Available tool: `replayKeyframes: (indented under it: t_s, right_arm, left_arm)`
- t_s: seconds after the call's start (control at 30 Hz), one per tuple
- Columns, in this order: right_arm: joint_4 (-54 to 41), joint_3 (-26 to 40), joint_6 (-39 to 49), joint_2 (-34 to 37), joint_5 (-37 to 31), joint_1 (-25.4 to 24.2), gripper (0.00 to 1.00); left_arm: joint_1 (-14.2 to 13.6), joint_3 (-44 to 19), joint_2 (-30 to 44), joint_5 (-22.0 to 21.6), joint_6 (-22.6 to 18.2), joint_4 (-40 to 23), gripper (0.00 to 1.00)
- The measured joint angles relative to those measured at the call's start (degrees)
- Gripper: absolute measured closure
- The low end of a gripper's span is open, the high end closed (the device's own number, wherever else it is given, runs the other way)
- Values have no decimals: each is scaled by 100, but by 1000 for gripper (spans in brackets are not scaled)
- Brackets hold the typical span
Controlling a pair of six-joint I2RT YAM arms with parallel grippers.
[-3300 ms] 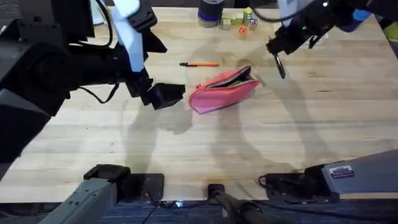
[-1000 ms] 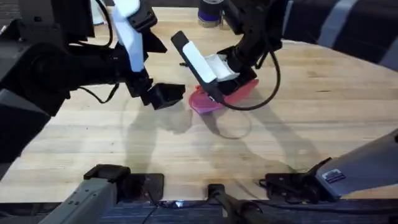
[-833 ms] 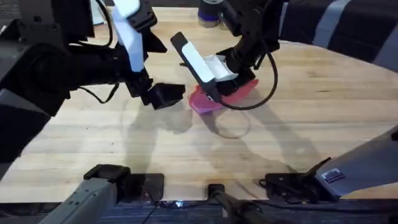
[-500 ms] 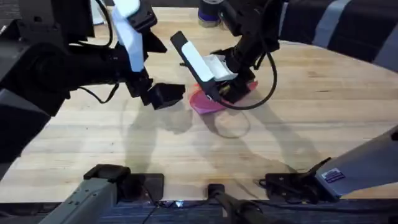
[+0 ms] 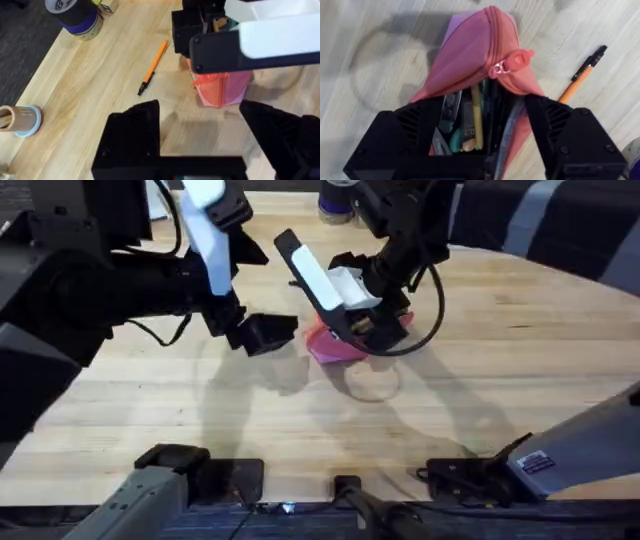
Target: Unzip the bag, pick up the pens from the table one at a time and place them inside, then zip the bag closed.
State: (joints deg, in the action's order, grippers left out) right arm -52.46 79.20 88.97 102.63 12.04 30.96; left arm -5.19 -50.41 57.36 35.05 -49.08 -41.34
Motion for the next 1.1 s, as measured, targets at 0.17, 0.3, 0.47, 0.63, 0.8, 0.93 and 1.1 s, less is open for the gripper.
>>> replayKeyframes:
  t_s: [0.17, 0.3, 0.47, 0.63, 0.8, 0.93, 1.1]
  right_arm:
    - [8, -2, -399, -26, 1, 0, 6]
    - [10, -20, -780, -264, 2, 0, 5]
    - [-212, -20, -1188, -709, 74, 0, 5]
    - [-487, -20, -1376, -937, 137, 0, 5]
    - [-510, -20, -1766, -1145, 368, -36, 5]
    - [-548, -20, -2227, -1295, 512, -182, 5]
    - [-576, -20, -2898, -1440, 624, -488, 5]
  left_arm:
    - [0, 0, 0, 0, 0, 0, 7]
    - [0, 0, 0, 0, 0, 0, 7]
    - [0, 0, 2, 0, 2, 0, 7]
    - [0, 0, 0, 0, 0, -2, 7]
    - [0, 0, 0, 0, 0, 0, 7]
    - [0, 0, 0, -49, 0, 0, 7]
    - [0, 0, 0, -298, -10, 20, 7]
